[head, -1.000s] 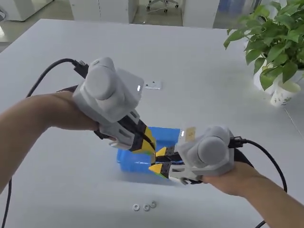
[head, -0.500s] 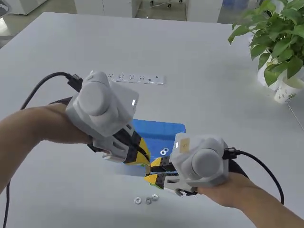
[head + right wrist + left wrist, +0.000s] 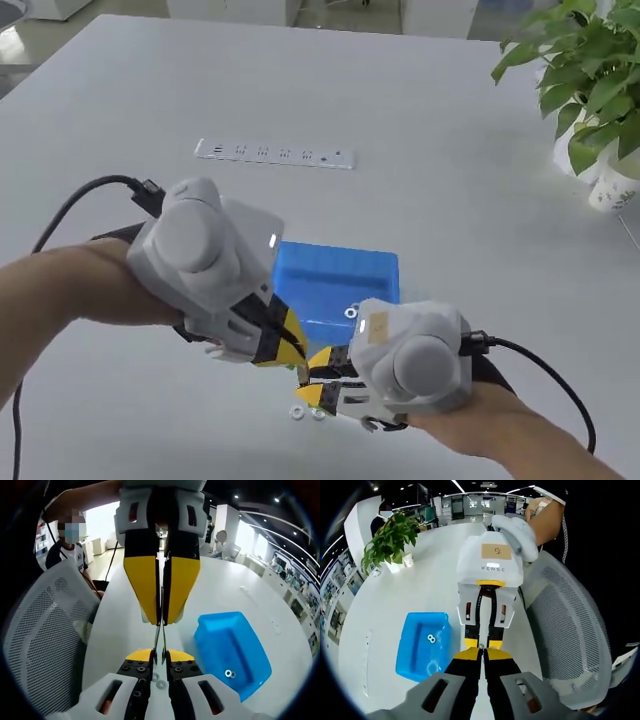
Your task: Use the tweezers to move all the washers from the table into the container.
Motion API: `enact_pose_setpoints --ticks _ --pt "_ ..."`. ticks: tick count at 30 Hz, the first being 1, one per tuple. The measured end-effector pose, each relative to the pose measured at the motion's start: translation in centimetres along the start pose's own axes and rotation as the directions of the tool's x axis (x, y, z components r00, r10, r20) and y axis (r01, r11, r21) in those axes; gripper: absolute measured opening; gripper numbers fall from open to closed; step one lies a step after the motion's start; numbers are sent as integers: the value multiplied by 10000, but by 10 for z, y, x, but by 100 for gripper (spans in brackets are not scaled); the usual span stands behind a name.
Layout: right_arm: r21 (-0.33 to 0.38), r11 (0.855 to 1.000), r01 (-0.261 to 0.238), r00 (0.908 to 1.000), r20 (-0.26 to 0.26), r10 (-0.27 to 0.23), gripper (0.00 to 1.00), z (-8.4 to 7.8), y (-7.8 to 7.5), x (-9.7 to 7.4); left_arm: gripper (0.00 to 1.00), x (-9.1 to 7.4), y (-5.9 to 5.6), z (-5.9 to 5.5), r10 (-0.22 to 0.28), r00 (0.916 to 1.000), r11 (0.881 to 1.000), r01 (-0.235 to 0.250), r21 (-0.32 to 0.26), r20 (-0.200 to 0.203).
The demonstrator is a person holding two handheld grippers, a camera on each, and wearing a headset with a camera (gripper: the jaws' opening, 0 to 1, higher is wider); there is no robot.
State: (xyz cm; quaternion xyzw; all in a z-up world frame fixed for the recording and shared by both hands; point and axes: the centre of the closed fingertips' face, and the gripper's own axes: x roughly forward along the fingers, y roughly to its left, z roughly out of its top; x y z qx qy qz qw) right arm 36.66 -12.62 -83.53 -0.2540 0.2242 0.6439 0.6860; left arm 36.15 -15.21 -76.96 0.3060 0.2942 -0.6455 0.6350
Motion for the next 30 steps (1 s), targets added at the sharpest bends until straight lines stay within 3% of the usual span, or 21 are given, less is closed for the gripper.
enact_pose_setpoints --ticks 11,30 --pt "29 9996 -267 9996 20 267 12 -2 11 10 6 3 -5 -14 -32 9998 9999 28 -170 -200" --pt "130 9985 -528 9985 -111 529 12 -13 18 19 6 15 -11 -21 -232 9990 9997 228 -119 -372"
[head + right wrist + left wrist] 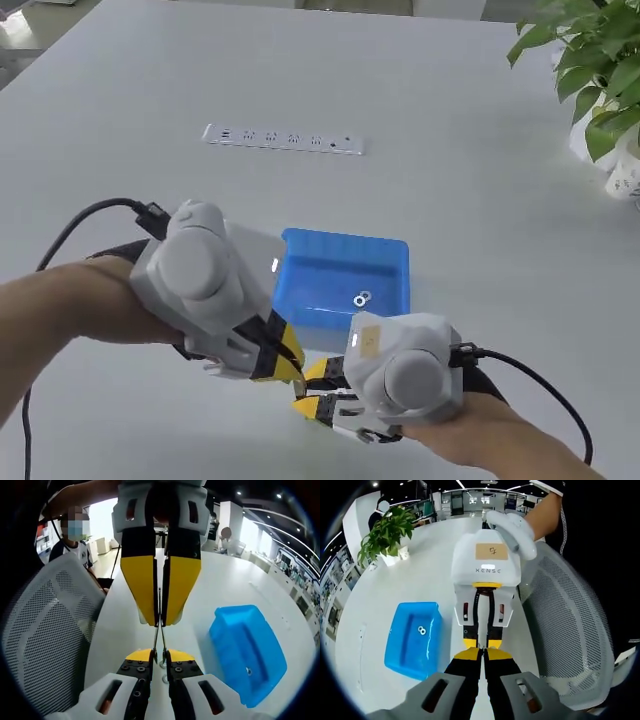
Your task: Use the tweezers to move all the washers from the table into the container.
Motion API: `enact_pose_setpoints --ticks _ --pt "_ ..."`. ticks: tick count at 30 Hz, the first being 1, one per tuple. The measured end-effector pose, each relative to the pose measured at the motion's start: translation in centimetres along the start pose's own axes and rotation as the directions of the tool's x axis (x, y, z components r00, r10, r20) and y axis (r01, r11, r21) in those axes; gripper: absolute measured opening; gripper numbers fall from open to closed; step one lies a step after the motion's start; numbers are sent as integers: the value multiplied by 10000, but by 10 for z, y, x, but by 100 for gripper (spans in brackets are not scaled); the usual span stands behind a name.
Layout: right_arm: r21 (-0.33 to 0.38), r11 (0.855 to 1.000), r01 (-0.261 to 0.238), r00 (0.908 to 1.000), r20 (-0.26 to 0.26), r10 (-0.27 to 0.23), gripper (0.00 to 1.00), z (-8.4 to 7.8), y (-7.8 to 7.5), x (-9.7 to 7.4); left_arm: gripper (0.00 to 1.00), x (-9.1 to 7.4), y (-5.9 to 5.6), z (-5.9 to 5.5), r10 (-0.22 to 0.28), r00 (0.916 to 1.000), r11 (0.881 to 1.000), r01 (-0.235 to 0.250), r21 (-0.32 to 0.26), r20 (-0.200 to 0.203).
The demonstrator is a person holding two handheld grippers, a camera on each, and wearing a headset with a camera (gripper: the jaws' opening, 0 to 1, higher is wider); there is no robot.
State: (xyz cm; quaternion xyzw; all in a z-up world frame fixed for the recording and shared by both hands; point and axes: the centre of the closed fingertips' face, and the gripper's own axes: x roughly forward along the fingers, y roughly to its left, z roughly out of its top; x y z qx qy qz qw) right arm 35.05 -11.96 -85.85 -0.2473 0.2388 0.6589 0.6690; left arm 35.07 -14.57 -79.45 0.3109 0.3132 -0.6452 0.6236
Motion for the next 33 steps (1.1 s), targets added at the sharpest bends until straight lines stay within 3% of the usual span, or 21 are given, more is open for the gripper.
enact_pose_setpoints --ticks 33 --pt "175 9998 54 9999 -137 -51 10 -7 -2 2 6 6 4 1 -87 9998 10000 87 -16 163"
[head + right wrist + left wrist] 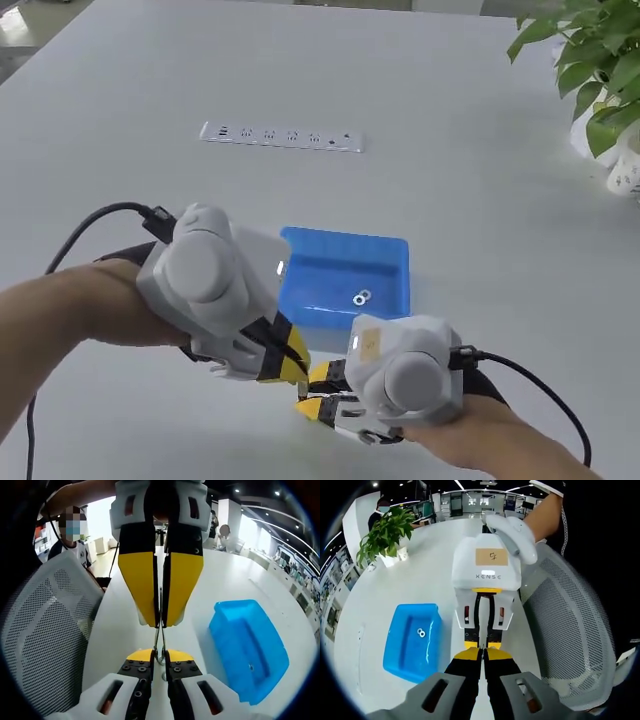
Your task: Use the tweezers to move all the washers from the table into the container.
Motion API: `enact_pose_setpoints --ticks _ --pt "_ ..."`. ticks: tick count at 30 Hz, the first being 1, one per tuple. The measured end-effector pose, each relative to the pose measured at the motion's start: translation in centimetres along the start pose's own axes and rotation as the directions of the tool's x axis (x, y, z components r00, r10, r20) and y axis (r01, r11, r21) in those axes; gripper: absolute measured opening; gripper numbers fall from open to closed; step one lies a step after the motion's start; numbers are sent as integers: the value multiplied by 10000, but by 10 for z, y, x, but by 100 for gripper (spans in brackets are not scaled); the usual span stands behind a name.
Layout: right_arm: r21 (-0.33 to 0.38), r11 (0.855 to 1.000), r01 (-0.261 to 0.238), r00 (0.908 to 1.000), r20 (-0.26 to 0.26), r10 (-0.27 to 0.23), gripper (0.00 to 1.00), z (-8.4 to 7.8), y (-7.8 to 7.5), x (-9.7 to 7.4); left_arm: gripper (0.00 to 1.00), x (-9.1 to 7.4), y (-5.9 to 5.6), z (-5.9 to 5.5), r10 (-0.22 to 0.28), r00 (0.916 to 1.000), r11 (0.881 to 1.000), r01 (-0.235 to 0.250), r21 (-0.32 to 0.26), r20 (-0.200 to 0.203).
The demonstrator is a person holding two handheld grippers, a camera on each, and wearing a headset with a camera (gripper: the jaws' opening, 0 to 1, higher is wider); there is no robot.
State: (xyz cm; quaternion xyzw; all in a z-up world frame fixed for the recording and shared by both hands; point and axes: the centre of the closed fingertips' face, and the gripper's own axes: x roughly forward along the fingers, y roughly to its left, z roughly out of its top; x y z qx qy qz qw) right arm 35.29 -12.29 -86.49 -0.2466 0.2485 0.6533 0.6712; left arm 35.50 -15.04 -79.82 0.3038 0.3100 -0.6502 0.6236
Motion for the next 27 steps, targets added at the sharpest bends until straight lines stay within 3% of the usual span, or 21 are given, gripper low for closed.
enact_pose_setpoints --ticks 27 --pt "-71 10000 -41 10000 -66 40 10 3 2 -3 6 -3 -2 3 -74 10000 10000 74 -29 -12"
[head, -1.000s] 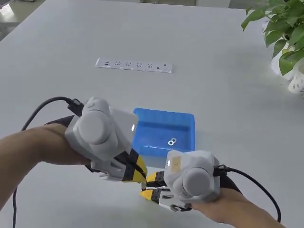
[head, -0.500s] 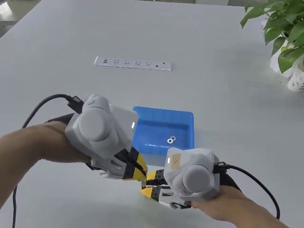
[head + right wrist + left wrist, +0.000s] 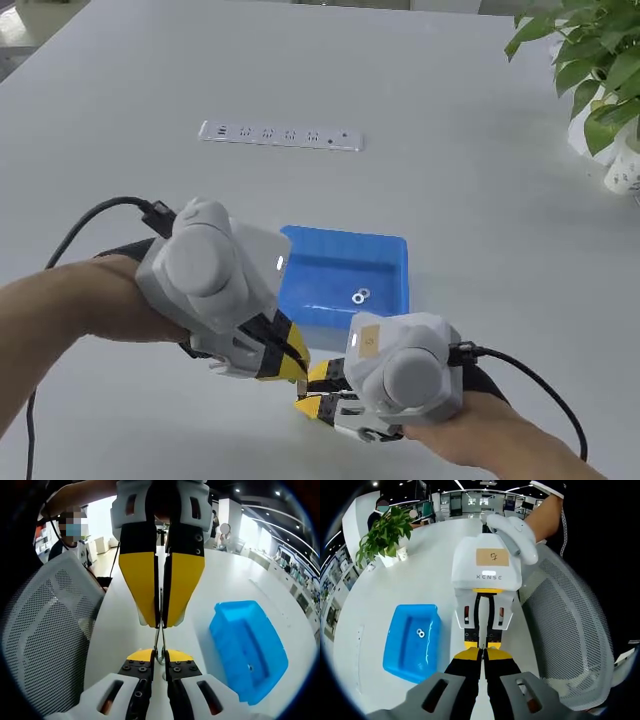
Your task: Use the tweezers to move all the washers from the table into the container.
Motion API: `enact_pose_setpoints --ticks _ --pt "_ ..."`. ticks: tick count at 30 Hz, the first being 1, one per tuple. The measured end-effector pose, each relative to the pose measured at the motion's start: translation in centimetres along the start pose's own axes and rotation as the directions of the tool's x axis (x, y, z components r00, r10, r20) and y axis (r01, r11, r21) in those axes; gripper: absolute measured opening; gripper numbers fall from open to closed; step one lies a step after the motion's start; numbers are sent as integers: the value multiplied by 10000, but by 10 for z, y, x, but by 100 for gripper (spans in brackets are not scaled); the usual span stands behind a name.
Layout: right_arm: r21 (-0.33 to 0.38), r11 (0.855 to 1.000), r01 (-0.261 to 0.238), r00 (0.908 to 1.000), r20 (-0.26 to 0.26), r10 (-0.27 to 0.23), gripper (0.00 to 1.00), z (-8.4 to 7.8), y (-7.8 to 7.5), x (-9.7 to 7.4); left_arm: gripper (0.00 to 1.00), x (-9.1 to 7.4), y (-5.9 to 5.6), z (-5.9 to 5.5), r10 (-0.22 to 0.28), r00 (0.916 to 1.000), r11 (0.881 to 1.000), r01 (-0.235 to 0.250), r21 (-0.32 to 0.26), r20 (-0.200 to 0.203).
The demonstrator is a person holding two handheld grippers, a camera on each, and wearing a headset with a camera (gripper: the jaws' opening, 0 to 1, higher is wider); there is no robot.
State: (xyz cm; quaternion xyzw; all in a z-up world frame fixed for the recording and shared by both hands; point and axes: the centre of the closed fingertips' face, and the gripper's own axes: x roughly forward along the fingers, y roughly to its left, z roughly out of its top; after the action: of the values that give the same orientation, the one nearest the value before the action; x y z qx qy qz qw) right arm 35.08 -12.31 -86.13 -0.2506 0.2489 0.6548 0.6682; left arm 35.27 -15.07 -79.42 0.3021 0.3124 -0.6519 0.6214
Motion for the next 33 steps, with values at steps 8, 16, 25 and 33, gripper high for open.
enact_pose_setpoints --ticks 8,16,25,33 --pt "-74 10000 0 10000 10 1 10 5 -1 -6 6 -6 0 5 23 10000 10000 -23 -15 45" --pt "35 10000 37 9999 111 -37 10 12 -5 -15 6 -13 4 15 -56 10000 10000 56 -7 73" --pt "14 9999 128 9999 112 -129 10 19 -13 -28 6 -21 8 31 -73 9999 9998 70 202 148" --pt "-85 9997 216 9997 92 -216 10 26 -24 -40 6 -30 14 44 -38 9998 9996 32 297 201"
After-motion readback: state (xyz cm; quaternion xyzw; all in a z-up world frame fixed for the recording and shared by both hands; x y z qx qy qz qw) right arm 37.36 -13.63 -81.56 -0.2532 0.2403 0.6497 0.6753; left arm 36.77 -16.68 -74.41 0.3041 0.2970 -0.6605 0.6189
